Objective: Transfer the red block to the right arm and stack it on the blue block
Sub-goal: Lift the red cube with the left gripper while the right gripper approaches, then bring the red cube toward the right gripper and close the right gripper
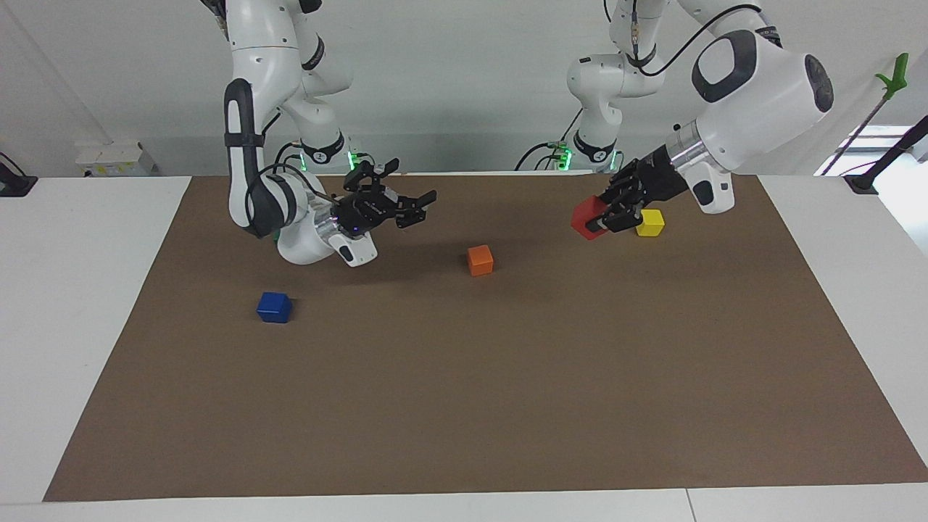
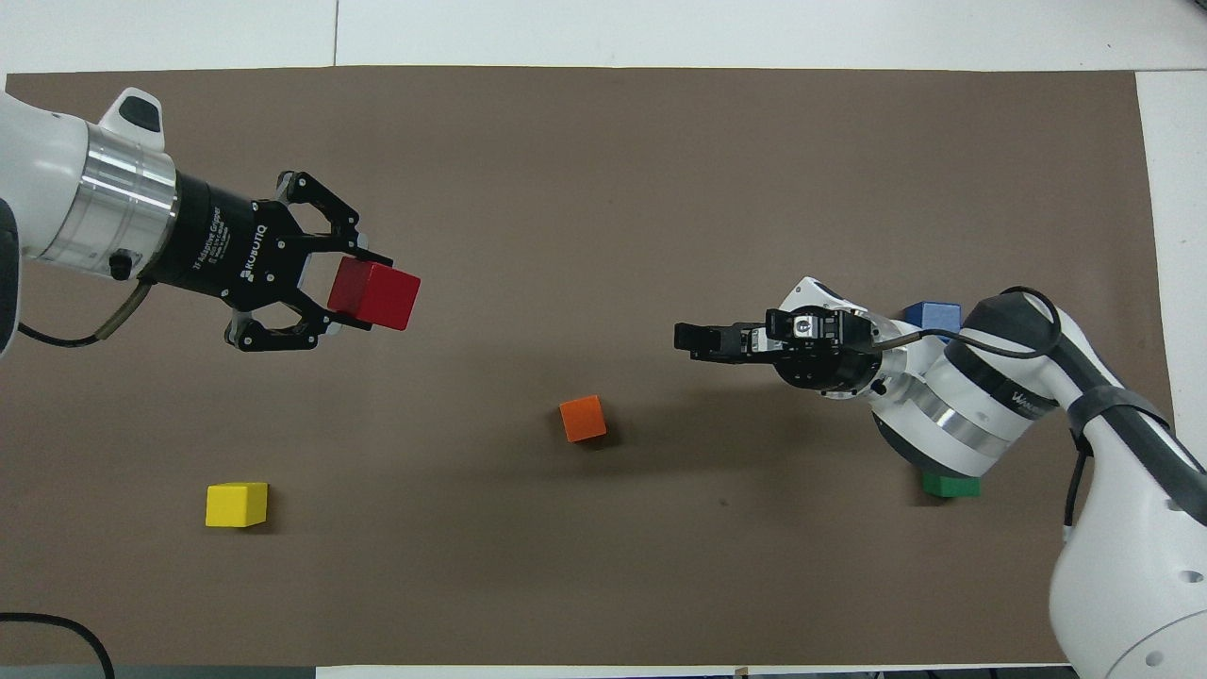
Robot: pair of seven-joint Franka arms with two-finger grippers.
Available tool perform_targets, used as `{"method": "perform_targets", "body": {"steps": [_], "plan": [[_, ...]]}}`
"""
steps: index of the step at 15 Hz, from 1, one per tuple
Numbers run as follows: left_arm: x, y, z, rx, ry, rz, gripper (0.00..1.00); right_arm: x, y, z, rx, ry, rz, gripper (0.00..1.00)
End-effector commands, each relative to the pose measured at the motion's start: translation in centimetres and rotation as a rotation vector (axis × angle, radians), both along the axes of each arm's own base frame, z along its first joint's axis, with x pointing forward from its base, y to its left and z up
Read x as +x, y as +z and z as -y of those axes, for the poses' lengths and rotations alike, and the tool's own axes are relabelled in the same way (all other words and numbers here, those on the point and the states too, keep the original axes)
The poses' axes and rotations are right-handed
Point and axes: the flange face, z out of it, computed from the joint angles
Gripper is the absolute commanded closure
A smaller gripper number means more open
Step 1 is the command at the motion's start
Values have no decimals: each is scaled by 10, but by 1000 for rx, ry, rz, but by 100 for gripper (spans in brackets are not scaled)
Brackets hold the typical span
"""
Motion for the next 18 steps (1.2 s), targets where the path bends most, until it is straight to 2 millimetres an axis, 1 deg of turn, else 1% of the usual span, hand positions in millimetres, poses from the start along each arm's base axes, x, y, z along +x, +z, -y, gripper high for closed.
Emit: {"method": "perform_targets", "body": {"steps": [1,2,3,4,6,8,9,10,11,12,14,16,17,18], "plan": [[-2,25,12,-74,84,-69,100,-1,-6,-9,50,7,-19,0],[-8,29,31,-77,80,-71,100,0,-6,-10,46,8,-20,0],[-10,29,42,-77,97,-66,100,0,-5,-17,46,5,-16,0],[-10,29,48,-81,108,-58,100,2,-4,-28,42,-9,-23,0],[-10,33,61,-88,147,-59,100,13,-4,-38,-12,-62,-18,0],[-14,35,78,-87,159,-69,100,16,-5,-54,-55,-79,-11,0],[-18,35,91,-85,159,-76,100,17,-5,-56,-68,-94,-8,0],[-22,37,99,-85,153,-73,100,17,-4,-62,-69,-108,-1,0],[-24,36,105,-85,150,-73,100,14,-4,-74,-69,-115,-1,0],[-24,36,107,-86,155,-73,100,15,-5,-78,-82,-131,-1,0],[-23,37,108,-88,165,-67,100,20,-12,-82,-98,-151,8,0],[-23,37,109,-84,167,-70,100,21,-11,-84,-87,-159,5,0],[-25,37,115,-86,161,-65,100,20,-7,-93,-59,-166,-2,0],[-24,38,114,-89,168,-60,100,21,2,-106,-29,-181,-3,0]]}}
